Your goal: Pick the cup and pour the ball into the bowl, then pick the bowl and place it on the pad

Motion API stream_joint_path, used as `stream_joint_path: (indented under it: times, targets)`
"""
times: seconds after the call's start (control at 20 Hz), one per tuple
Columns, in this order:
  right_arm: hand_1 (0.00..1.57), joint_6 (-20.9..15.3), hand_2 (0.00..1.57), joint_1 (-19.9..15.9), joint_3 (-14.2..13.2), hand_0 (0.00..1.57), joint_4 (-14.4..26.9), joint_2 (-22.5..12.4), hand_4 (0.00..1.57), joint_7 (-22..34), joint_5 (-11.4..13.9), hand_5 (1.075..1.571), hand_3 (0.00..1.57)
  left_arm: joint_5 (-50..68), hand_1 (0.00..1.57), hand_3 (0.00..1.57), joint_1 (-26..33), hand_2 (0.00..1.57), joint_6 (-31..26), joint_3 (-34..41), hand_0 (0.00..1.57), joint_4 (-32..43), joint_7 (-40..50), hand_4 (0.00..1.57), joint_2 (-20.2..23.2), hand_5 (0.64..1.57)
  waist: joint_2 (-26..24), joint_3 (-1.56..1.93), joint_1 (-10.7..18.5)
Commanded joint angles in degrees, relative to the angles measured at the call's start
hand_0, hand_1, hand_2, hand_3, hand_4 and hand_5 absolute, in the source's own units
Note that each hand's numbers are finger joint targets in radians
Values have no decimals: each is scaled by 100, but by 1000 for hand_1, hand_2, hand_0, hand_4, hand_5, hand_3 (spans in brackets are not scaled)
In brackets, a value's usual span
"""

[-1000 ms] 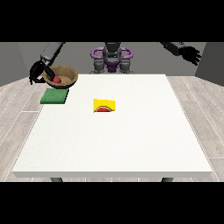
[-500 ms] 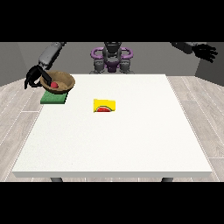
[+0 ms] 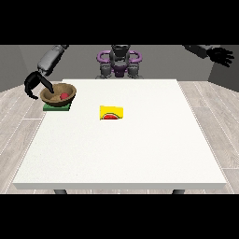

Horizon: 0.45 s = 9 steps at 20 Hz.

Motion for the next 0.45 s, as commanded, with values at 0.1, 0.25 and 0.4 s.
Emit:
stream_joint_path:
  times: [0.1, 0.25, 0.4]
  targets:
    - [0, 92, 0, -260, 102, 0, 433, -194, 0, 426, 135, 1361, 0, -164, 0, 0, -94, 0, 457, -759, 0, -1073, 923, 1007, -691, 1569, -729, 15, 150]
    - [0, 230, 0, -446, 316, 0, 304, -211, 0, 930, 243, 1356, 0, -363, 0, 0, -89, 0, 845, -1206, 0, -1260, 1269, 902, -1277, 1559, -1330, 4, 127]
    - [0, 714, 0, -619, 481, 0, -224, 241, 476, 927, 47, 1434, 0, -483, 0, 0, 228, 0, 877, -1191, 0, -710, 1448, 902, -1274, 1559, -2187, -7, -260]
